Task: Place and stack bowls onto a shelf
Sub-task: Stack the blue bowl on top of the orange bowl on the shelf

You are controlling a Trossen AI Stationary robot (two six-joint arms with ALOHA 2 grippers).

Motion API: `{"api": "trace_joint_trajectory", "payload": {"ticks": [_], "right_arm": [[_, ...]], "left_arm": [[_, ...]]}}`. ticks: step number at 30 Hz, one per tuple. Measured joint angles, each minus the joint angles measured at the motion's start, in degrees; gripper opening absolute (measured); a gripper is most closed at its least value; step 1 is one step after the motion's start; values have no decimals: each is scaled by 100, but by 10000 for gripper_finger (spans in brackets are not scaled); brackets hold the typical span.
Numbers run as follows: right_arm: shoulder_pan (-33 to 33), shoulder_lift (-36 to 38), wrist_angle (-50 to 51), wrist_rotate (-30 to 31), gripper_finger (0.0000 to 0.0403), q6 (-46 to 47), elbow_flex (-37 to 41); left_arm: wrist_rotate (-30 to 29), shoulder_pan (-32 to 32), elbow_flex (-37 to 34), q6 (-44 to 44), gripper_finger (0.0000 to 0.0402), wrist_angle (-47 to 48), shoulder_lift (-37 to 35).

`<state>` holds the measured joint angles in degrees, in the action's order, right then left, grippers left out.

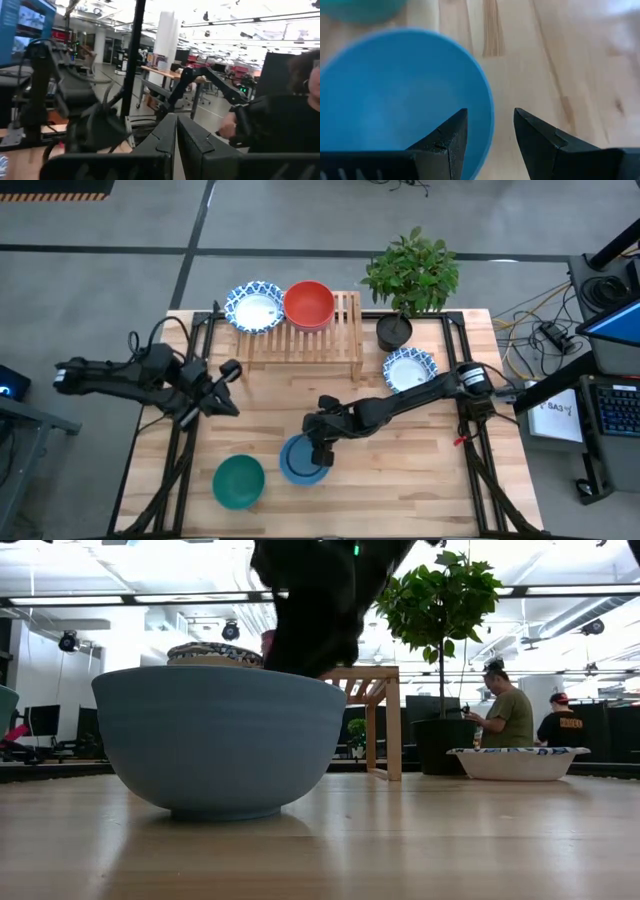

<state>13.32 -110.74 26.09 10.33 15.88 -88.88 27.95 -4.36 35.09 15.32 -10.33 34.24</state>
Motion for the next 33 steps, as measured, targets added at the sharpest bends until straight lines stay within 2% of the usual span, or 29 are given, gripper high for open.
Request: {"api": "trace_joint_trajectory", "payload": {"ticks": [7,10,14,19,25,29,33], "right_arm": [[-35,-468,-26,-2,149,14,2],[-37,-568,-74,-2,135,16,2],[-44,-565,-121,-2,93,17,2],[-52,-491,-112,-188,20,100,2],[-133,-201,-80,-589,10,282,1],[-272,125,30,-561,10,230,-298],[-451,386,172,-255,9,-126,-792]], "left_arm": [[-57,-264,0,-49,0,267,-33],[-59,-265,0,-48,0,386,-23],[-61,-265,-4,-94,0,456,-7],[-61,-265,-78,-134,0,508,-4],[-61,-267,-251,-113,0,505,-153],[-61,-267,-425,-67,0,500,-379],[-60,-267,-584,17,0,496,-644]]}}
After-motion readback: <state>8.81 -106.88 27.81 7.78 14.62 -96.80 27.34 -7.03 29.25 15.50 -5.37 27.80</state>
